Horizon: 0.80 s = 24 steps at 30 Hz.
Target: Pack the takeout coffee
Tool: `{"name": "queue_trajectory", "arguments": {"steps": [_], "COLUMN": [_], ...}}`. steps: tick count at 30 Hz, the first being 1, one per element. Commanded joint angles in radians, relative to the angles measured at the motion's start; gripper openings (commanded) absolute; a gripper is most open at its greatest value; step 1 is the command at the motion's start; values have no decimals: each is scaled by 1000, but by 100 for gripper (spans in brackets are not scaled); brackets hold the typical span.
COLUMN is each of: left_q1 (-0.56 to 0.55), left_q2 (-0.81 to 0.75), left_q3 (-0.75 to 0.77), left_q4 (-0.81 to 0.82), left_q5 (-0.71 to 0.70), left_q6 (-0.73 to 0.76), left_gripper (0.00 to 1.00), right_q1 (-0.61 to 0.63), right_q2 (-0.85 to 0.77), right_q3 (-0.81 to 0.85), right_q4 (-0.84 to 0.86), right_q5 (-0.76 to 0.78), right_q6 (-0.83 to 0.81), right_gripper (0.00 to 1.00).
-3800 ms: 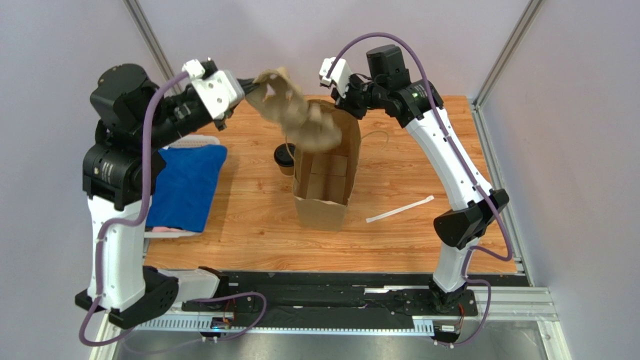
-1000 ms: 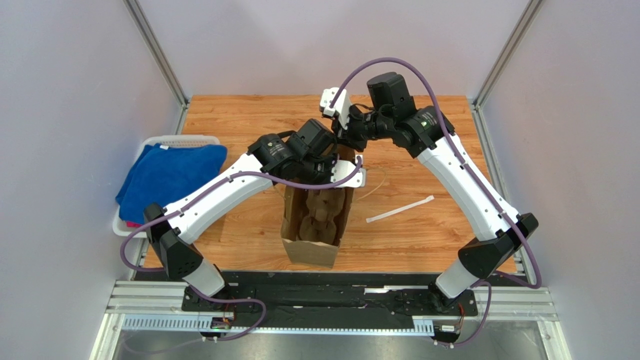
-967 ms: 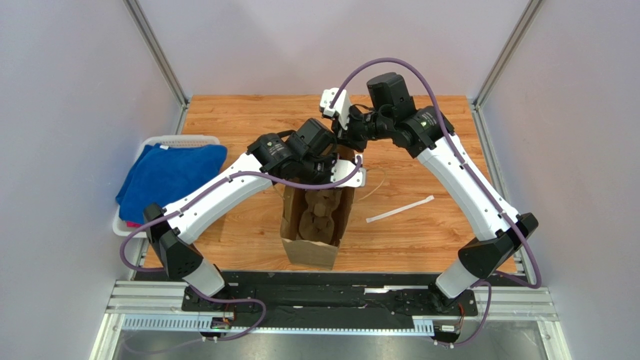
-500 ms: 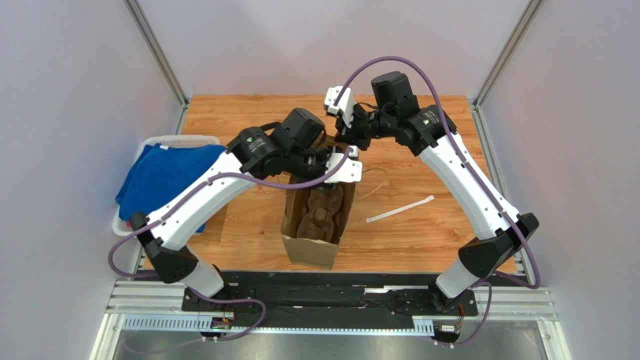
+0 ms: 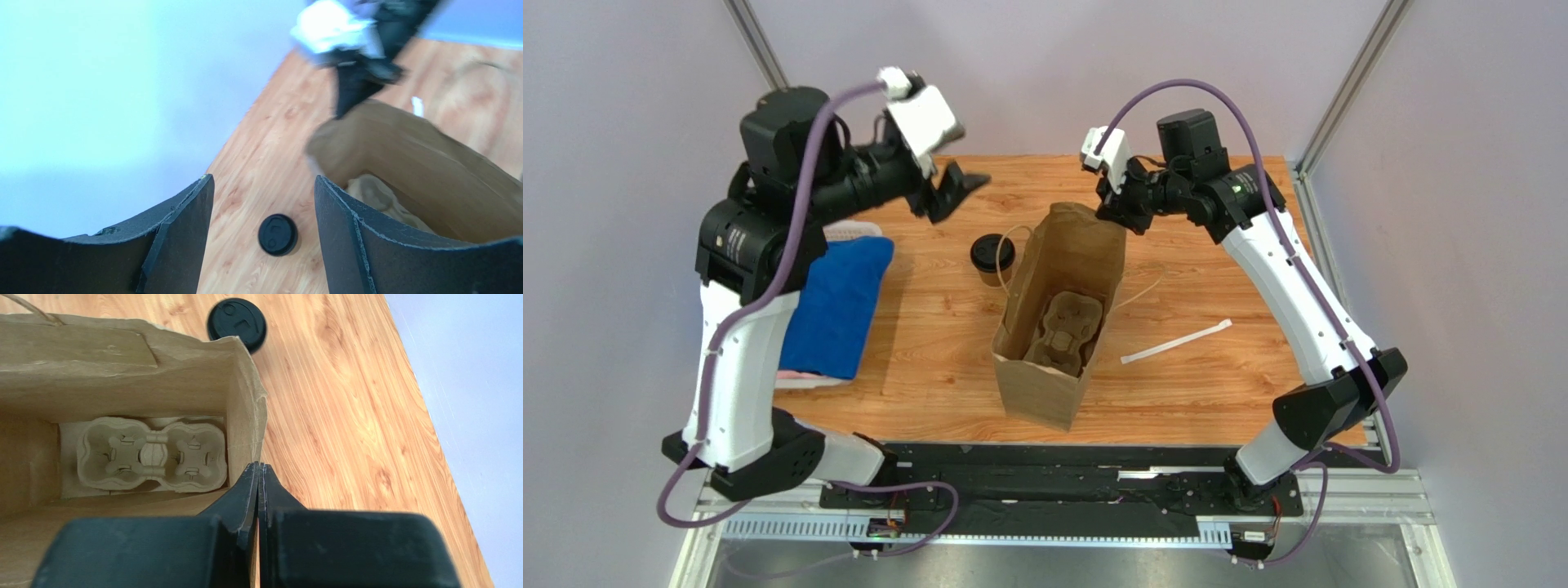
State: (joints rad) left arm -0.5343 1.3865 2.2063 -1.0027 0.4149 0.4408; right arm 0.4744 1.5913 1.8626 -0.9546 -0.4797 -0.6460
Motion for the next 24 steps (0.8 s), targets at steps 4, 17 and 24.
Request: {"name": "queue_trajectory", "arguments": {"steps": [4,17,24], "left_q1": [299,332,292], "left_q2": [238,374,520], "left_q3": [-5,-385,-283], "left_q4": [-49,187,61], "left_q5": [3,-28,82], "left_q6": [-315,-442,-6], "left_gripper": [79,99,99], "right_q1": [-34,-53,-54], "right_q2": [-60,-106,-103], "right_q3": [-43,-91,-91], "right_q4": [10,-1,-12], "right_q5": [72,153,158], "right_q6": [49,124,129], "right_gripper": [0,0,0]}}
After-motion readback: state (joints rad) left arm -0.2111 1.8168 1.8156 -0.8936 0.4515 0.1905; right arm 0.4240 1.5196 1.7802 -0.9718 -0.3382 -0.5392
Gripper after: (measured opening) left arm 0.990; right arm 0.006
